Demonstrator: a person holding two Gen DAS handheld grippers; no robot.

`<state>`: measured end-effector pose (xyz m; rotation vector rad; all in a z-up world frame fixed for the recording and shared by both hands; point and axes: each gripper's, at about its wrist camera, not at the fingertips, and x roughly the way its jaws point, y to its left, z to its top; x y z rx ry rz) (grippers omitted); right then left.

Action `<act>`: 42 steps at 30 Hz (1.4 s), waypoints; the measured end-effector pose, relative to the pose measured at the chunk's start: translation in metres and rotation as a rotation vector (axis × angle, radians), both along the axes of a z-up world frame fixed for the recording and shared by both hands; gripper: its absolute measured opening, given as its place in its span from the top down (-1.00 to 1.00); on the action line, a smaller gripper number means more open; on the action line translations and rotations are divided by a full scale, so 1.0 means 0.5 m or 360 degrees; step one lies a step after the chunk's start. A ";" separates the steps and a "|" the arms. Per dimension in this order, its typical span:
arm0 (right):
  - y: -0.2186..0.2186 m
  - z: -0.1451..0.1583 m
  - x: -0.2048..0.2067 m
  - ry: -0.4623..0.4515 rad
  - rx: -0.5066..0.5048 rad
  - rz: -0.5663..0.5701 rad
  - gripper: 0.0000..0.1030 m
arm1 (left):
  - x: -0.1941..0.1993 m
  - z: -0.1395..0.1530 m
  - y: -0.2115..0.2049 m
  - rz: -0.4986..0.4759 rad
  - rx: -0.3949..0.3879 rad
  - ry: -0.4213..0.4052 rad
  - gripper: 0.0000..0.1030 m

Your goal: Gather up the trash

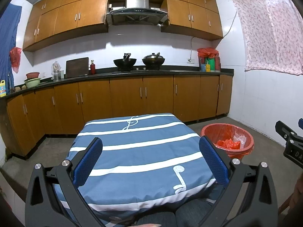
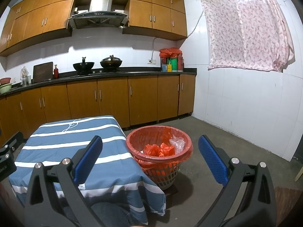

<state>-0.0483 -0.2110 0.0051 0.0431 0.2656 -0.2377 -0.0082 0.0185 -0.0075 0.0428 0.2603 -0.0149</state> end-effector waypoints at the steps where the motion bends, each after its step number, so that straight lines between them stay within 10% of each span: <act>1: -0.001 0.000 0.000 0.0001 0.0002 -0.0001 -0.92 | 0.000 0.000 -0.001 -0.0001 0.0002 0.0000 -0.96; 42: -0.001 -0.006 -0.007 -0.0002 0.0026 -0.0018 -0.92 | -0.004 0.001 -0.005 -0.0005 0.0003 0.0001 -0.96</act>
